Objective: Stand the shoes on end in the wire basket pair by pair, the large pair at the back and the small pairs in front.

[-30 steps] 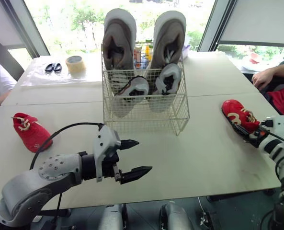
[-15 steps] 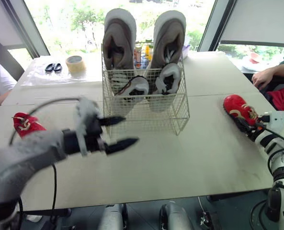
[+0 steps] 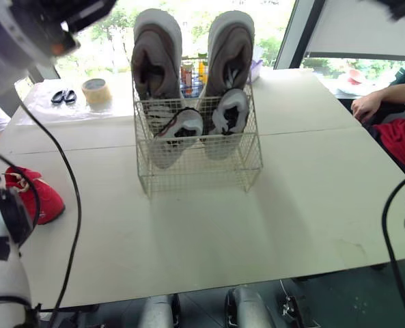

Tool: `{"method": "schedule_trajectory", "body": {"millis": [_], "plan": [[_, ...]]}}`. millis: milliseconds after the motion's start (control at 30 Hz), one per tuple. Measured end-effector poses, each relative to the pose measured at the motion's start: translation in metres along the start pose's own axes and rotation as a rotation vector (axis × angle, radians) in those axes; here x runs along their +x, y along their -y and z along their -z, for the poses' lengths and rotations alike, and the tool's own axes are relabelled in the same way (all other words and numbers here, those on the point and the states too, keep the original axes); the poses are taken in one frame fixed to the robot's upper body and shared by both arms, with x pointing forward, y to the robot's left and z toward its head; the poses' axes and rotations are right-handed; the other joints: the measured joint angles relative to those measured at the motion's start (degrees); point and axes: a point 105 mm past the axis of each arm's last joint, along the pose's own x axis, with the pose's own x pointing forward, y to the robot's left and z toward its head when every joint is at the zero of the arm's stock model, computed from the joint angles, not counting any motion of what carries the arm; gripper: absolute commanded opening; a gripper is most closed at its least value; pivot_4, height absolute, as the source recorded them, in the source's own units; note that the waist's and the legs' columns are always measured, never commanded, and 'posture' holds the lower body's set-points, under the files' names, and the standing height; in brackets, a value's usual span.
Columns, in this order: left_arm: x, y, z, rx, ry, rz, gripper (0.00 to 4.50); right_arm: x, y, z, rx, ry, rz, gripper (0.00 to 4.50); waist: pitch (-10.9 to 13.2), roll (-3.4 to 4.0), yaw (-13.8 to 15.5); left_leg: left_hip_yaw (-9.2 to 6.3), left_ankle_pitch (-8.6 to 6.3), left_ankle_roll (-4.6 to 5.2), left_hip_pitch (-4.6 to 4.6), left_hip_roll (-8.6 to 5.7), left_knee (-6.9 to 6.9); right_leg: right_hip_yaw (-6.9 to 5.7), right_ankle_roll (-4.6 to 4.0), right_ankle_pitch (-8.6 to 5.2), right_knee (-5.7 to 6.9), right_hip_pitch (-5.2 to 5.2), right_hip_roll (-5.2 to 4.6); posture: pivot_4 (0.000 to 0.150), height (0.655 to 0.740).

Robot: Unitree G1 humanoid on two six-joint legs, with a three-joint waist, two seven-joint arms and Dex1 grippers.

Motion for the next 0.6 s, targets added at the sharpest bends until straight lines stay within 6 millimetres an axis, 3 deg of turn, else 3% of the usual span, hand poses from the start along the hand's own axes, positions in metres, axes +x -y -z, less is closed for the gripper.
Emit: {"method": "schedule_trajectory", "body": {"millis": [100, 300, 600], "plan": [[0.004, 0.0, 0.002, -0.005, -0.066, 0.032, 4.5, 0.017, -0.021, 0.002, -0.063, -0.012, -0.105, 1.86, 0.04, -0.06, 0.51, -0.03, -0.01, 0.01, -0.15, 0.01, 0.03, -0.01, 0.01, 0.0, 0.02, -0.13, 0.0, 0.15, 0.6675], [0.015, 0.007, 0.013, -0.043, -0.18, 0.11, 4.5, 0.027, -0.031, 0.0, -0.096, 0.044, -0.145, 1.86, 0.08, -0.1, -0.18, -0.04, 0.0, 0.0, -0.54, 0.06, 0.22, -0.01, 0.01, 0.0, 0.2, -0.51, 0.03, 0.15, 0.6675], [0.026, 0.0, 0.031, -0.134, -0.249, 0.155, 4.5, 0.039, -0.045, -0.001, -0.143, 0.082, -0.202, 1.86, 0.1, -0.08, -0.05, -0.05, 0.03, -0.03, -0.59, 0.08, 0.36, 0.01, 0.01, -0.01, 0.4, -0.6, 0.02, 0.15, 0.6675]]}}
